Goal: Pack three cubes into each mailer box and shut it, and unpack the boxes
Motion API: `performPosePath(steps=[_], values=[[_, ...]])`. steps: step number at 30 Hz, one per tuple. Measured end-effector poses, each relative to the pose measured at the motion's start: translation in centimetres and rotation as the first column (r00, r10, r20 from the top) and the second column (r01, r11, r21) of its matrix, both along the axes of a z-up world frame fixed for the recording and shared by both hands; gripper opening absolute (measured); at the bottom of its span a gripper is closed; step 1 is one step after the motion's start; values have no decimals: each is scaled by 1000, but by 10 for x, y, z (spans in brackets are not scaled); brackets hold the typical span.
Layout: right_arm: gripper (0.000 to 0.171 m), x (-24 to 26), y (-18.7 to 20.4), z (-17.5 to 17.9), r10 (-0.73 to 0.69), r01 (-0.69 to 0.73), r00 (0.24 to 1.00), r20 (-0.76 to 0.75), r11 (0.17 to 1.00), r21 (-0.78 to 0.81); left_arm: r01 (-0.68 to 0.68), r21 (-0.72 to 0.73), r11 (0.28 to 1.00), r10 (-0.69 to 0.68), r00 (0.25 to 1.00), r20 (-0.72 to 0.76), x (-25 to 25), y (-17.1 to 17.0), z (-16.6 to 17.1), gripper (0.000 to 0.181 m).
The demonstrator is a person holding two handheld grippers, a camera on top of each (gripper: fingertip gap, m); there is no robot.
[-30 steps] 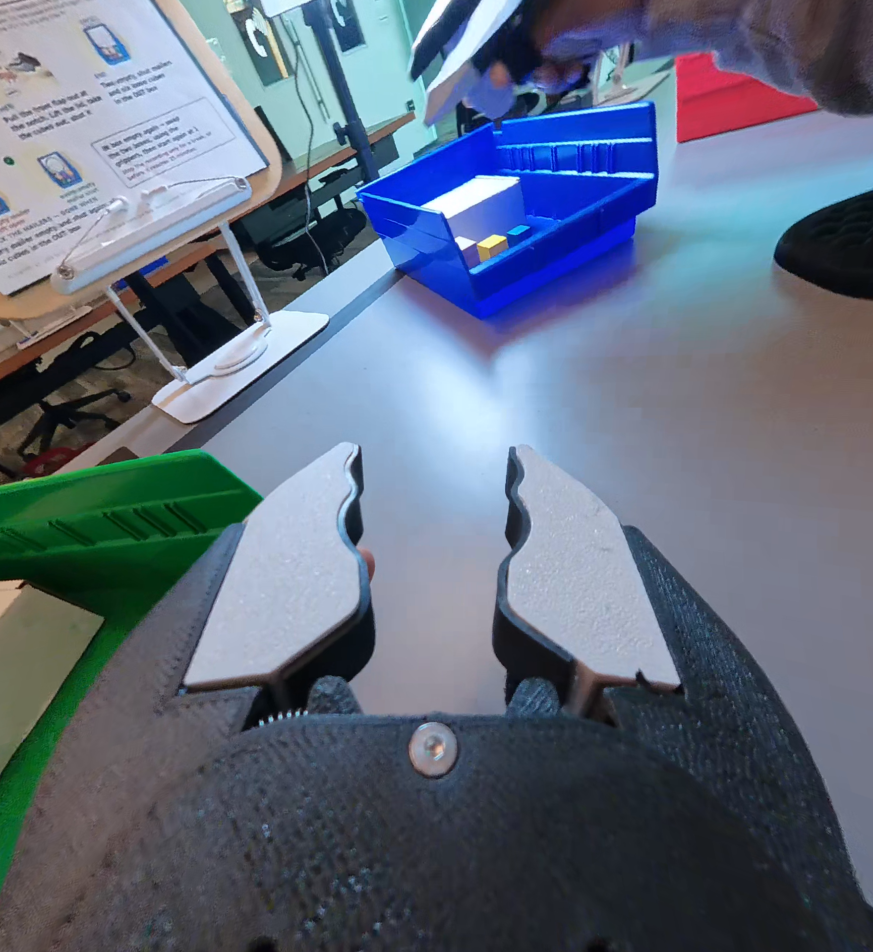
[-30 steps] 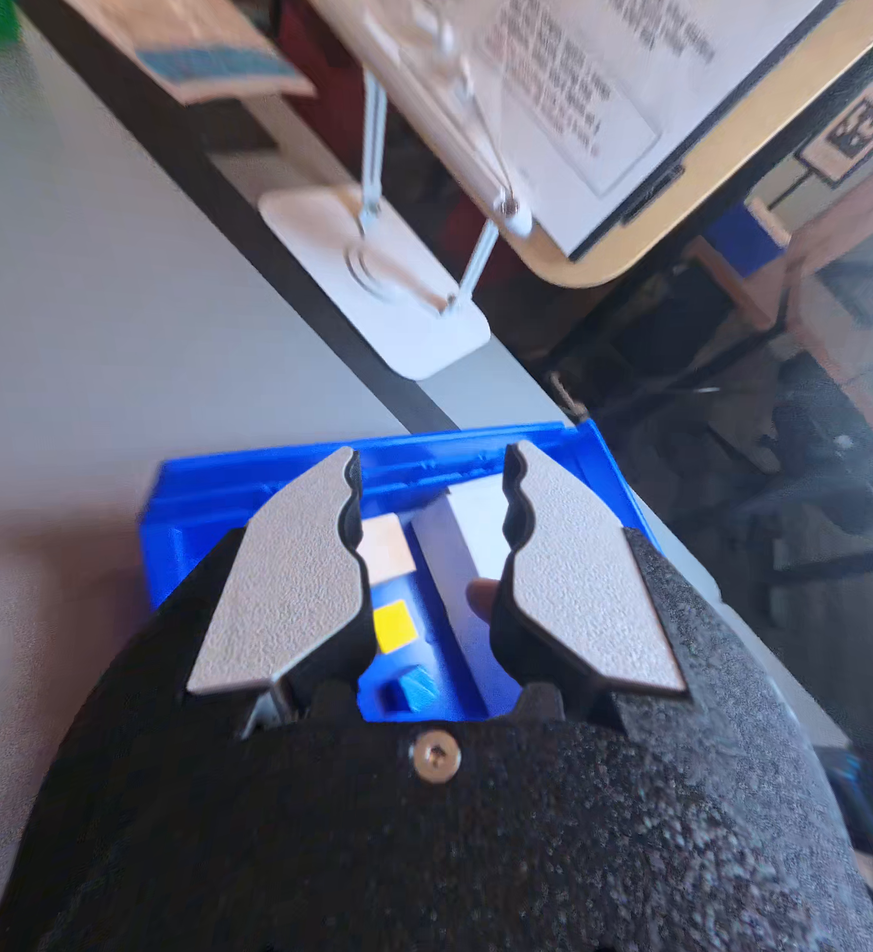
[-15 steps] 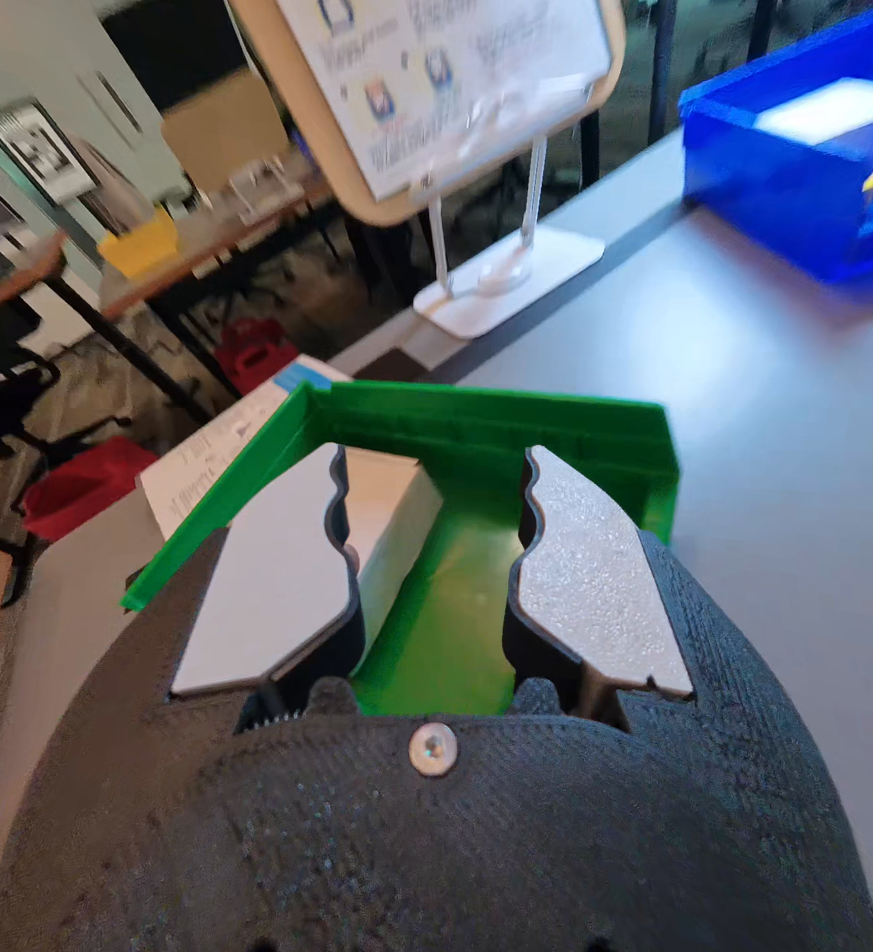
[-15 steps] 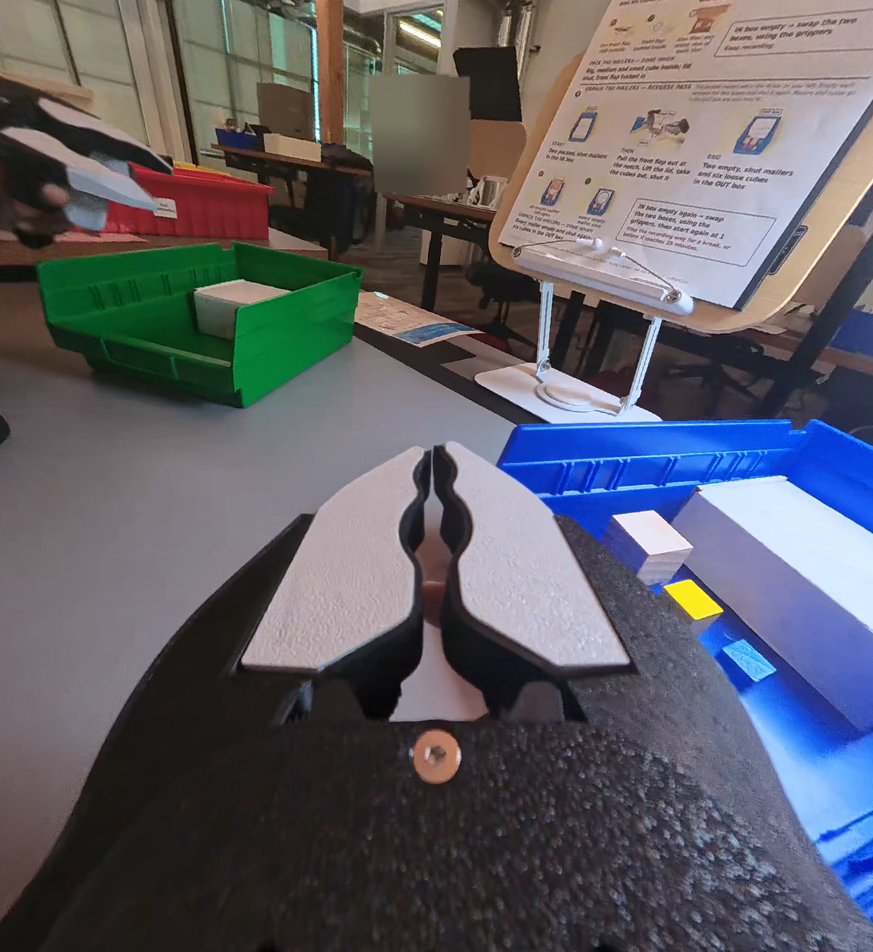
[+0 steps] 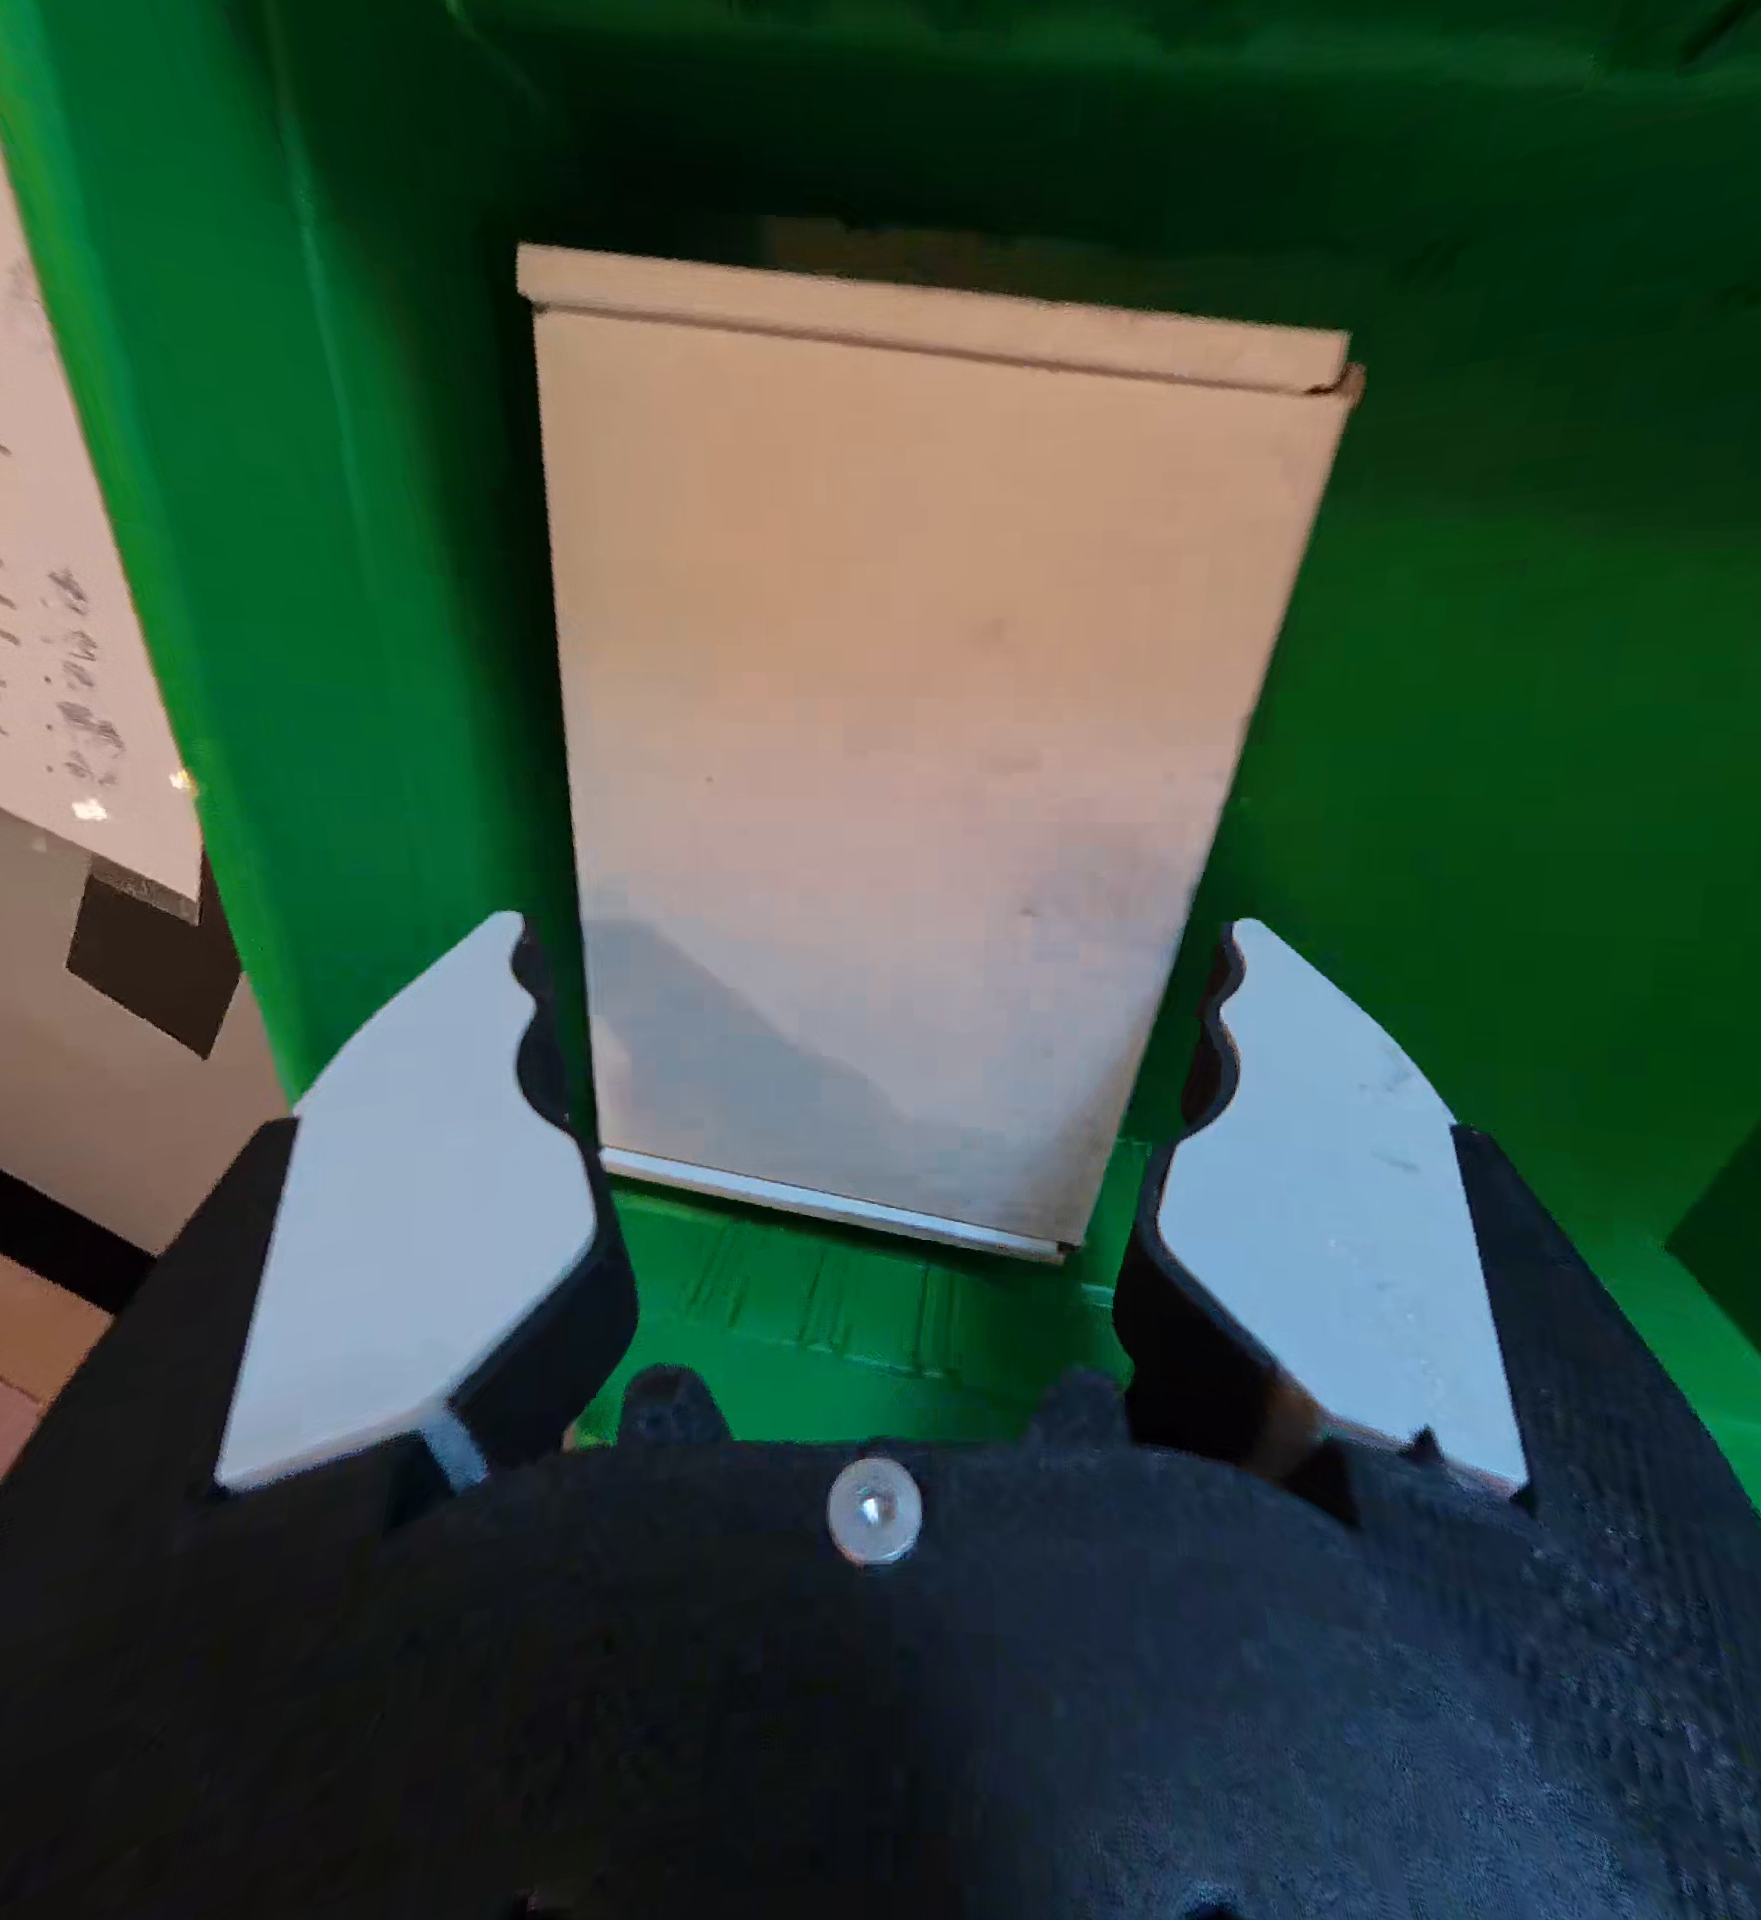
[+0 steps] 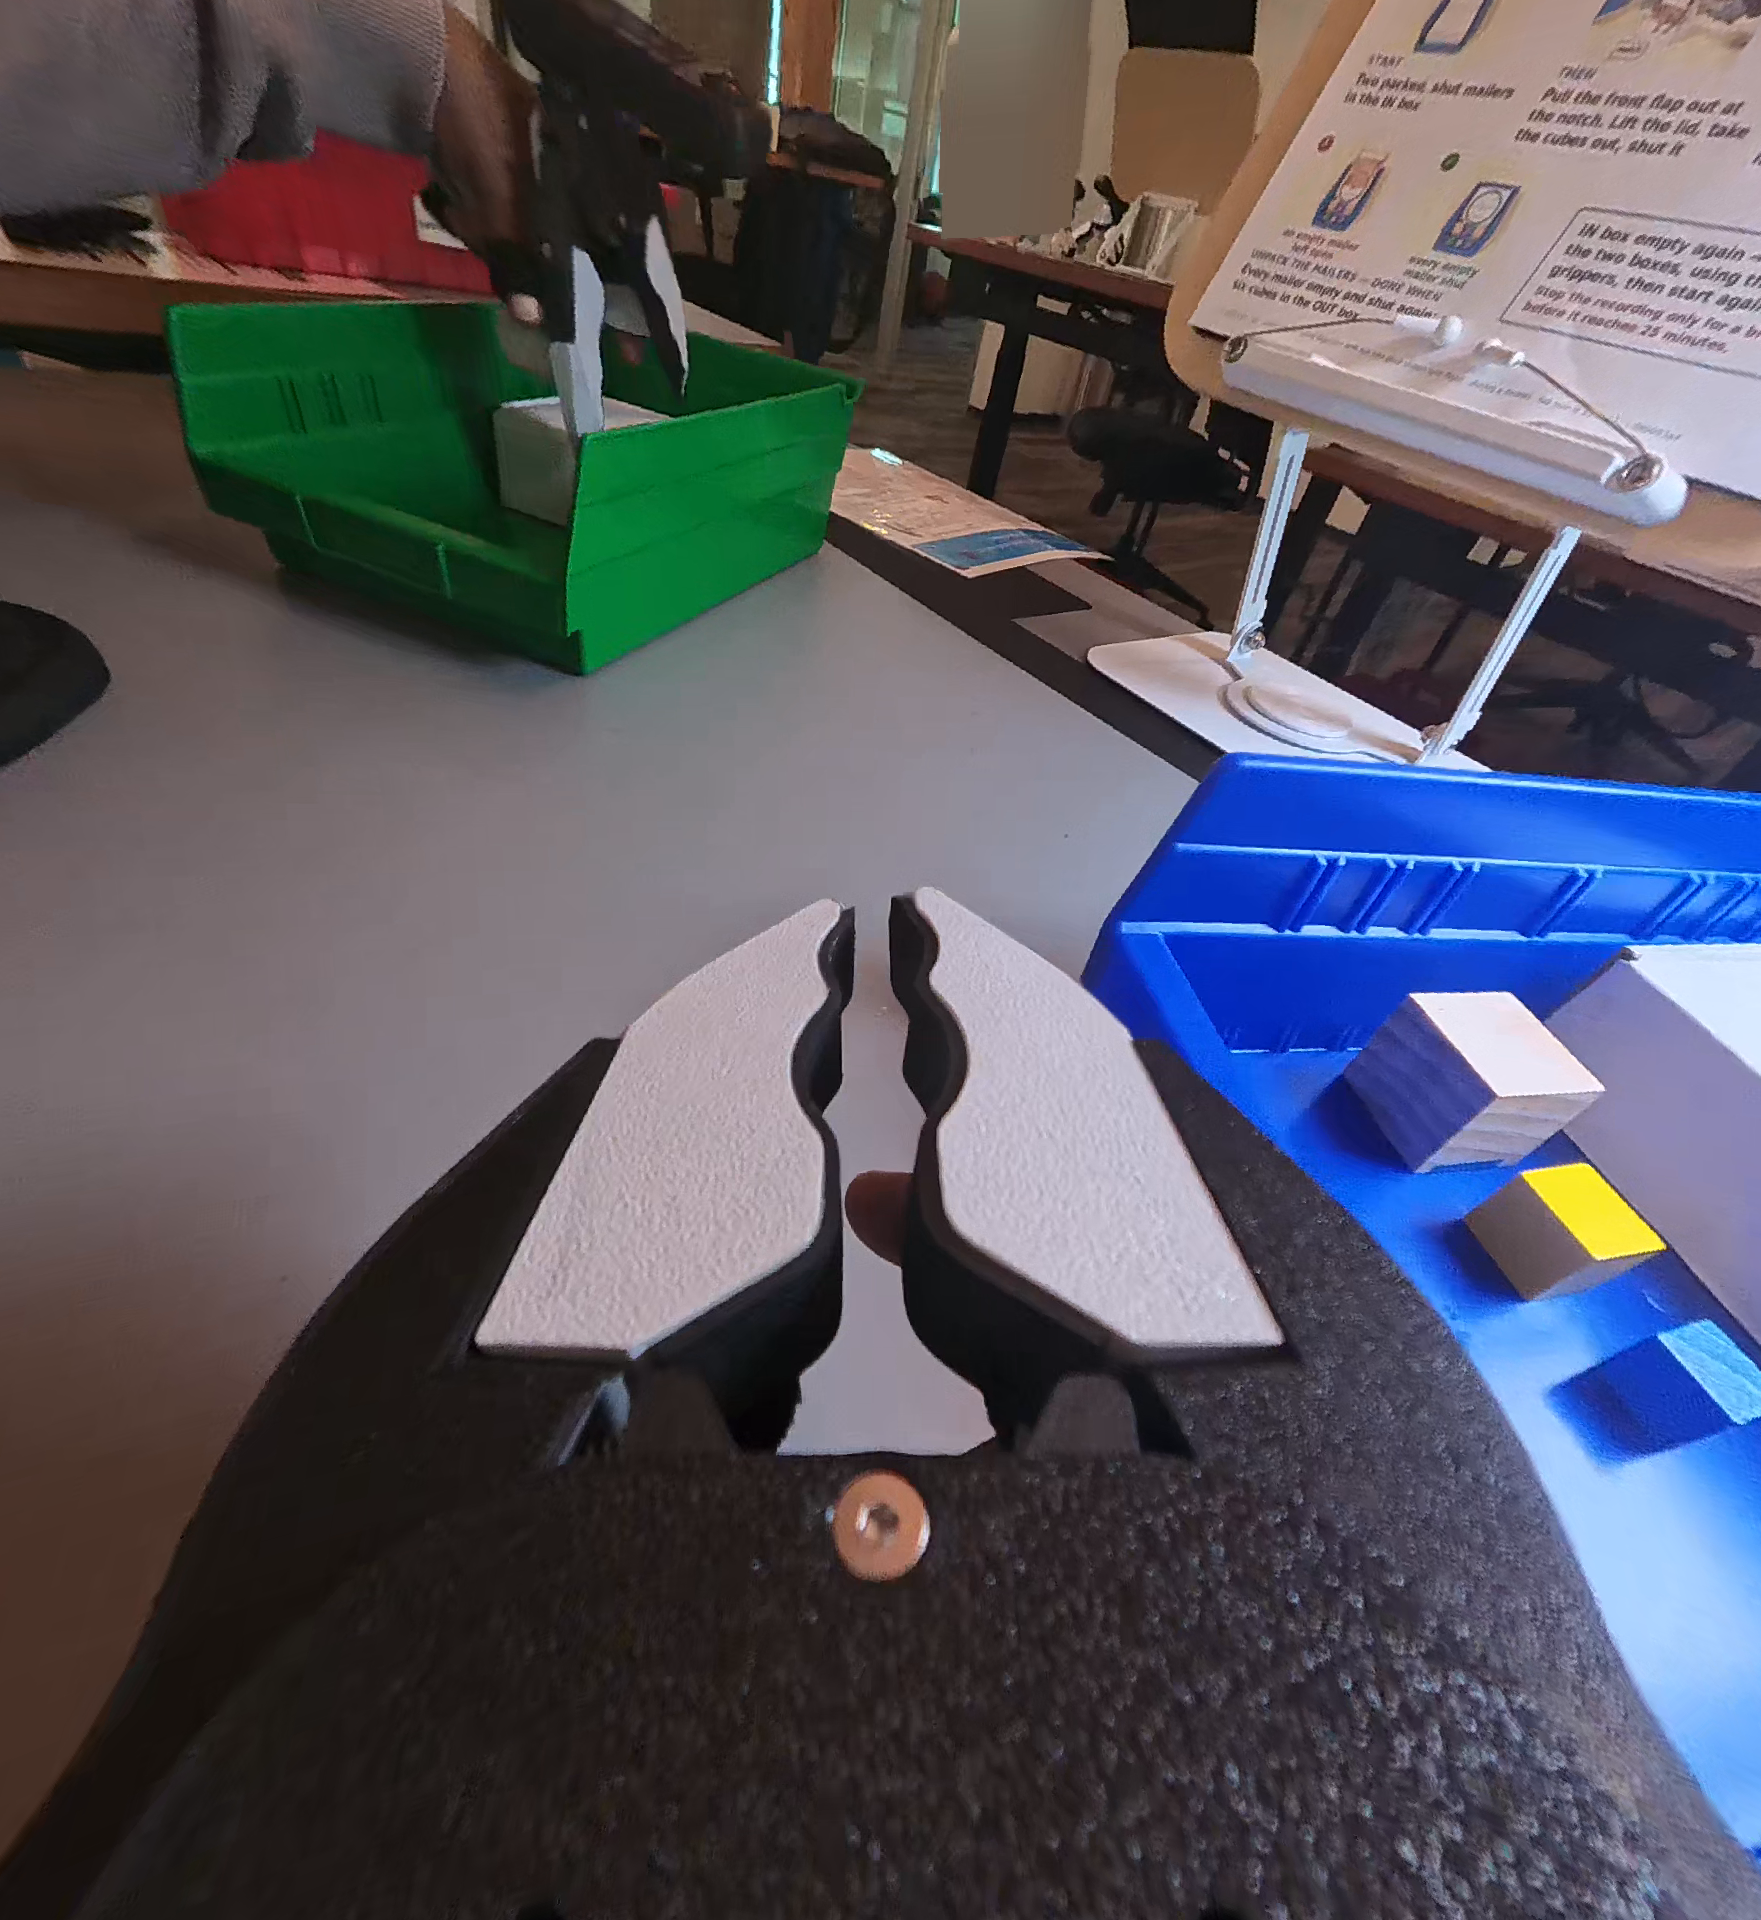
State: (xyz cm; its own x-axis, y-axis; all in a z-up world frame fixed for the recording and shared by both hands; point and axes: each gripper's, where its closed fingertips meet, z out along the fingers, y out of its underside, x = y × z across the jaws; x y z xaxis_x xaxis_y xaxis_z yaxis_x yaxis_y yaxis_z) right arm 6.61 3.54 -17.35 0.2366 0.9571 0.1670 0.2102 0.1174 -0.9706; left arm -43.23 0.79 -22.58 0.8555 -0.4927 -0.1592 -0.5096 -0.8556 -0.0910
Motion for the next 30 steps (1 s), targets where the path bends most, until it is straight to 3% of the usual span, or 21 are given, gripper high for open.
performPosePath(steps=[5,10,16,21,26,30], values=[[6,-3,1,-12,18,-17,999,32,999,-49,6,-134,991,-8,1000,-17,-5,0,-18,122],[7,-6,-4,-17,41,-39,997,64,998,-40,90,-168,982,-115,983,-146,-10,1,-21,119],[7,-6,-9,-18,52,-50,995,82,999,-18,203,-214,956,-220,973,-61,33,-22,-16,118],[6,-6,-13,-15,64,-64,995,81,998,-3,324,-208,923,-337,941,-33,80,-46,-15,118],[7,-7,-17,-16,76,-76,993,93,997,5,319,-165,933,-329,944,-34,85,-51,-13,118],[6,-4,-16,-16,63,-65,994,93,998,17,300,-141,944,-310,949,-62,76,-54,20,118]])
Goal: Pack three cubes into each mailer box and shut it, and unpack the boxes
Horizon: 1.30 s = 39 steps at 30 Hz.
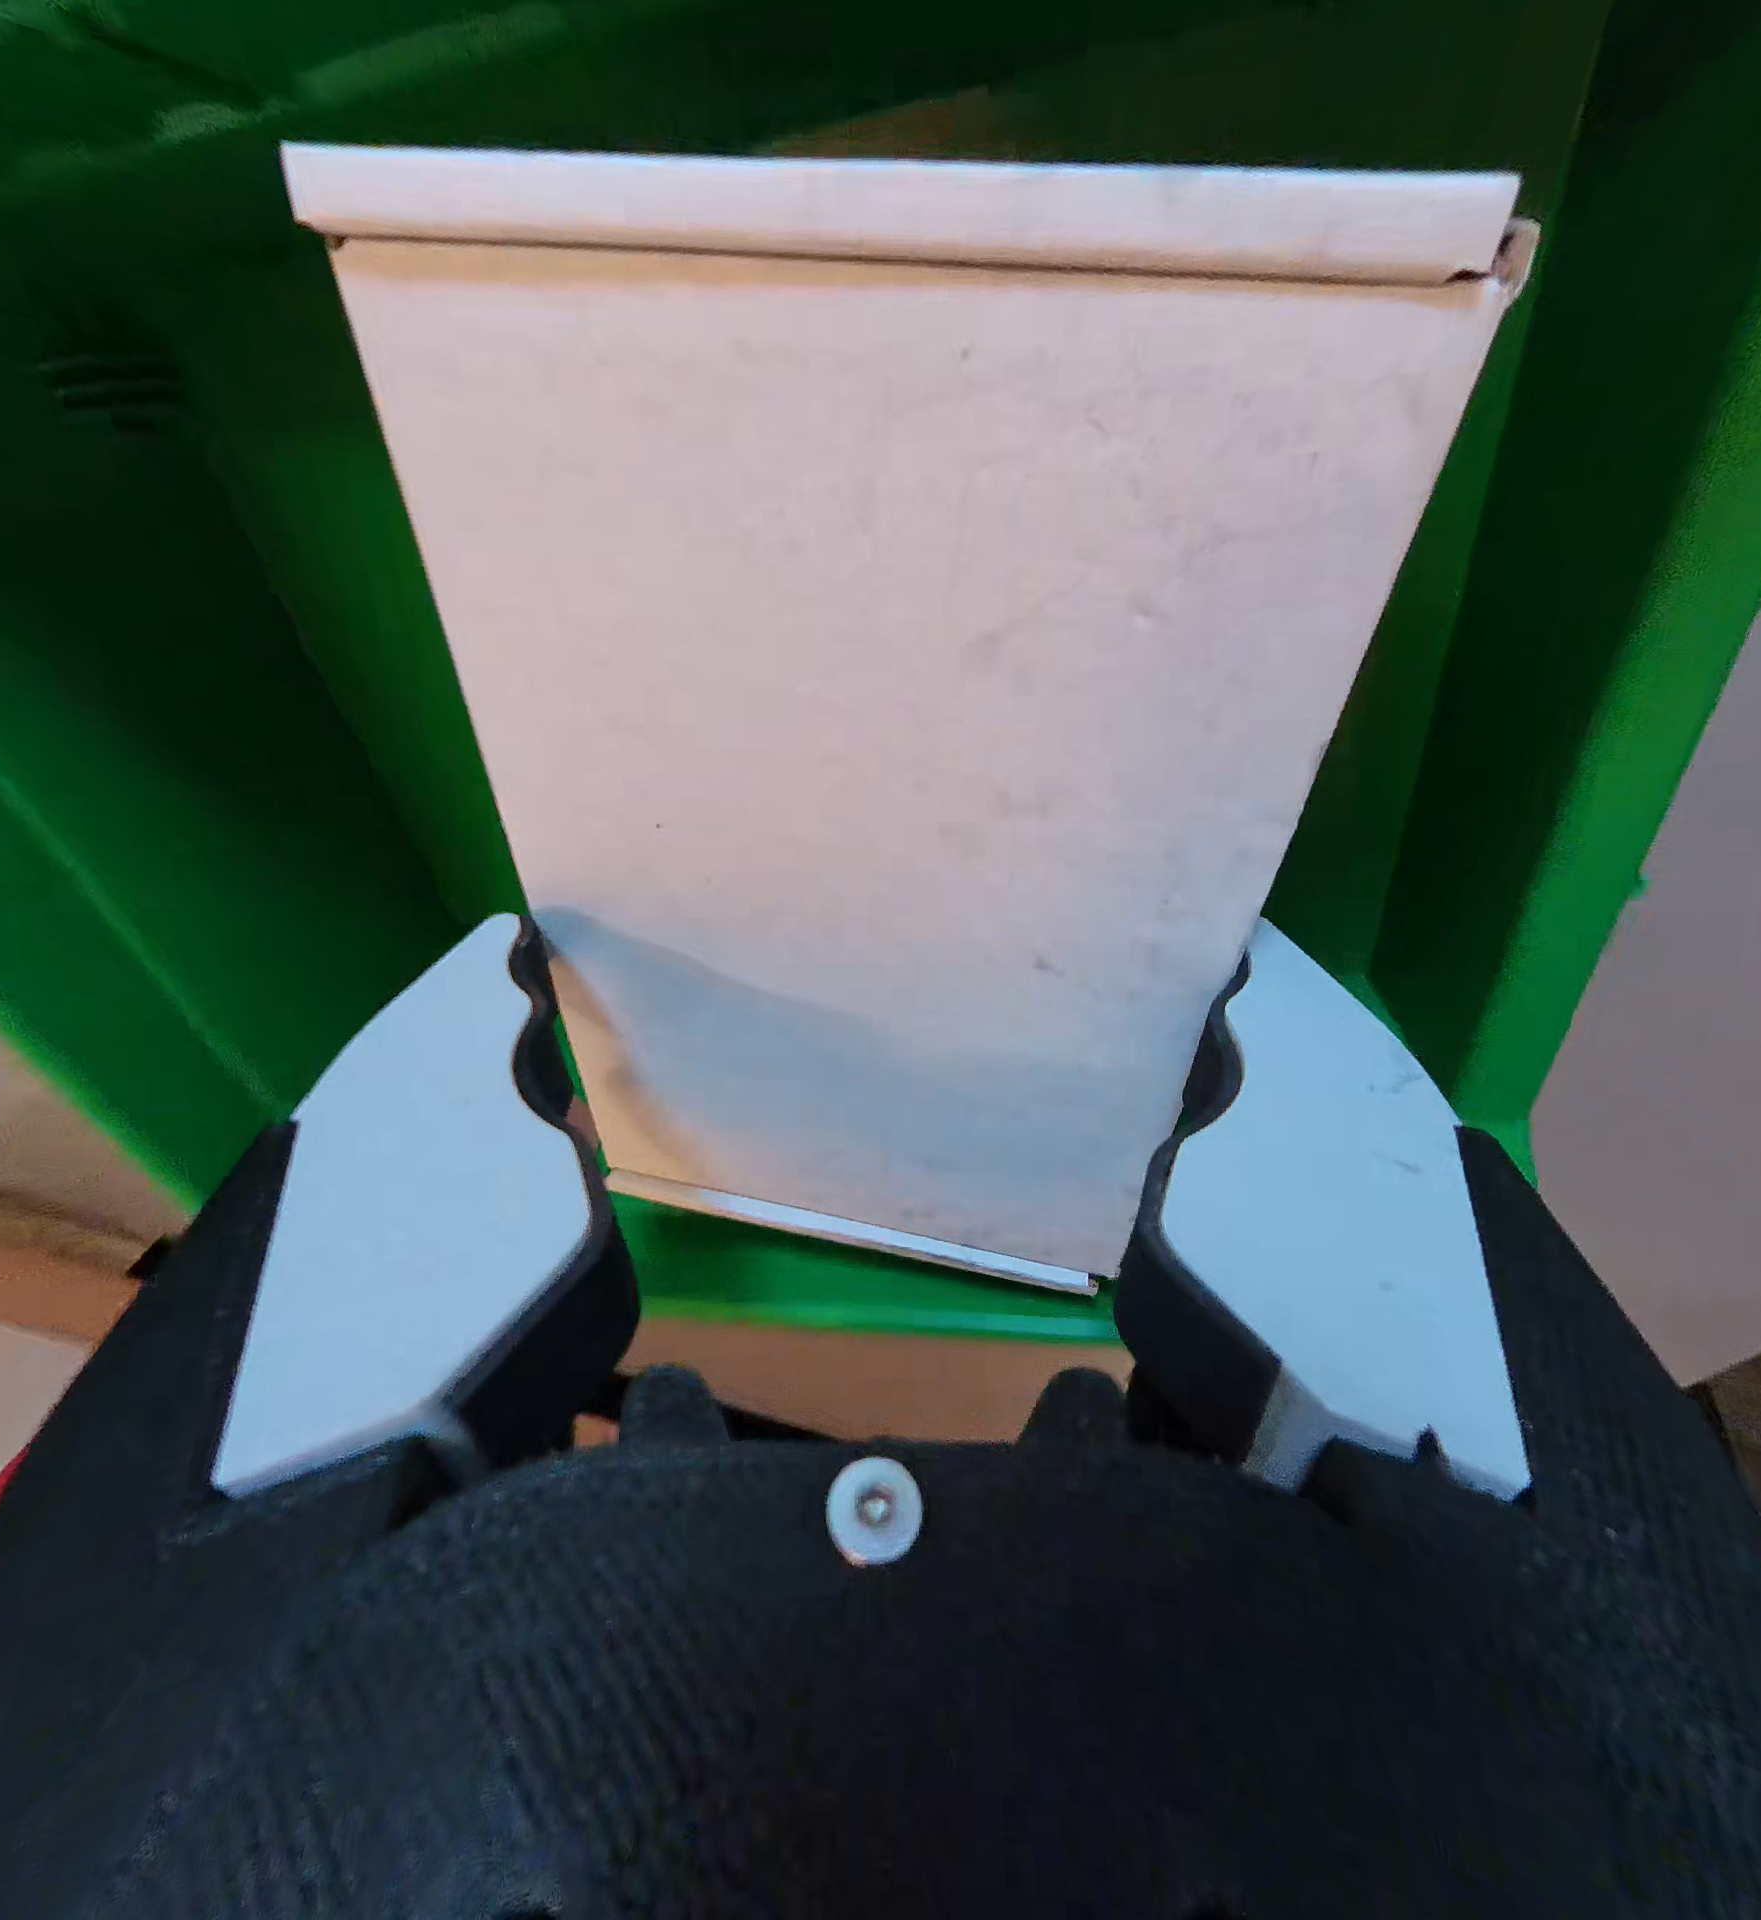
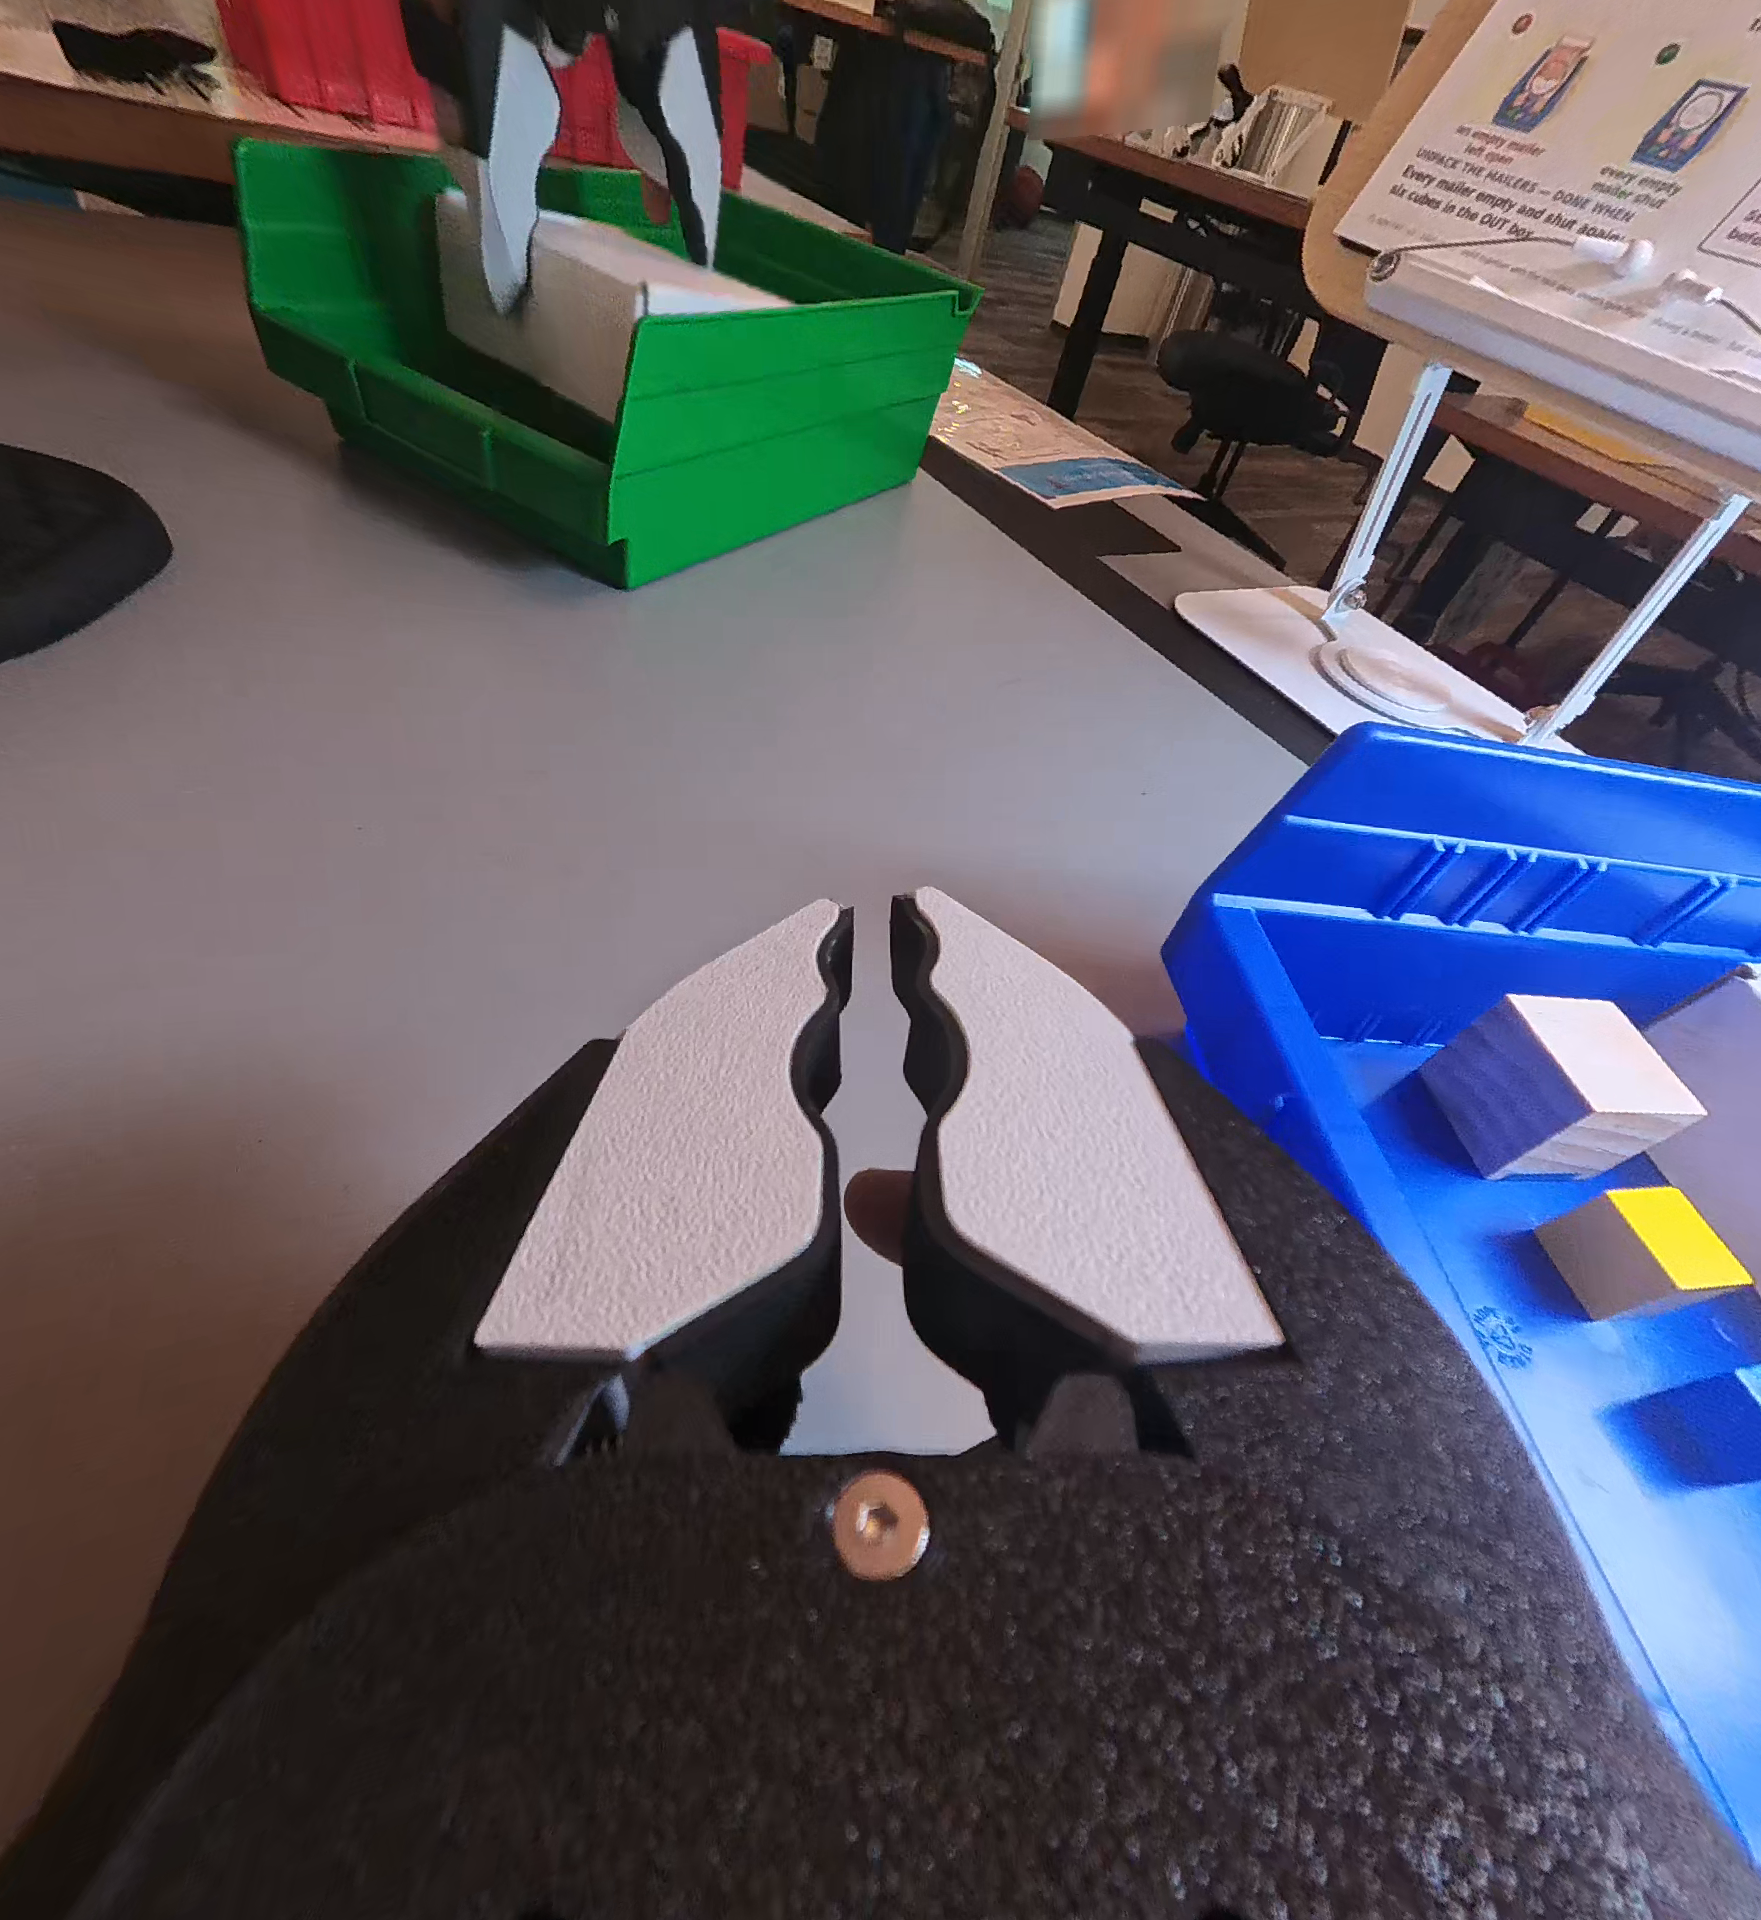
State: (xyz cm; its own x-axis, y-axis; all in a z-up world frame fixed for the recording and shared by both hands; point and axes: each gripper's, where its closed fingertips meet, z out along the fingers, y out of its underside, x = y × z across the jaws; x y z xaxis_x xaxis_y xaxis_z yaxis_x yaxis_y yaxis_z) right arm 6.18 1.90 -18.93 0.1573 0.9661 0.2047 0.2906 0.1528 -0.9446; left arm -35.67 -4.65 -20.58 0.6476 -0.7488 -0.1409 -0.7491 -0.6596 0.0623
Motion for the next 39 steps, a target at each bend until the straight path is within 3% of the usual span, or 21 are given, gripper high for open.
performPosePath(steps=[4,7,9,13,18,22,25,28,31,34,36,39], values=[[6,0,2,3,-4,4,1000,-13,1000,-7,1,127,992,-1,1000,1,10,8,70,118],[6,-1,2,2,-1,1,1000,-12,1000,-5,107,218,970,-124,990,67,74,12,114,118],[6,-3,0,3,5,-5,1000,-14,1000,-2,187,248,950,-225,965,133,128,11,123,118],[18,-2,-9,13,23,-19,999,-47,997,77,360,179,916,-398,872,283,232,-8,94,118],[63,1,-39,33,135,-111,990,-50,936,334,506,3,863,-435,738,516,321,-41,32,118],[81,-1,-77,20,244,-263,964,106,813,520,540,-109,835,-371,698,613,346,-48,2,118],[90,-11,-88,10,207,-286,958,199,704,650,556,-166,814,-353,701,619,352,-49,-5,117],[87,-17,-98,-14,212,-367,929,304,640,675,566,-153,810,-376,703,604,355,-45,-12,117],[68,-16,-106,-31,264,-426,903,339,651,628,531,-124,838,-325,670,668,359,-42,-9,110],[63,-15,-99,-29,306,-420,906,293,736,531,441,3,898,-285,577,766,361,-33,12,82],[62,-13,-95,-23,346,-420,907,242,795,437,343,129,930,-308,543,781,355,-20,24,86],[62,-8,-90,-19,396,-431,902,174,858,280,243,293,925,-374,439,817,344,-23,46,89]])
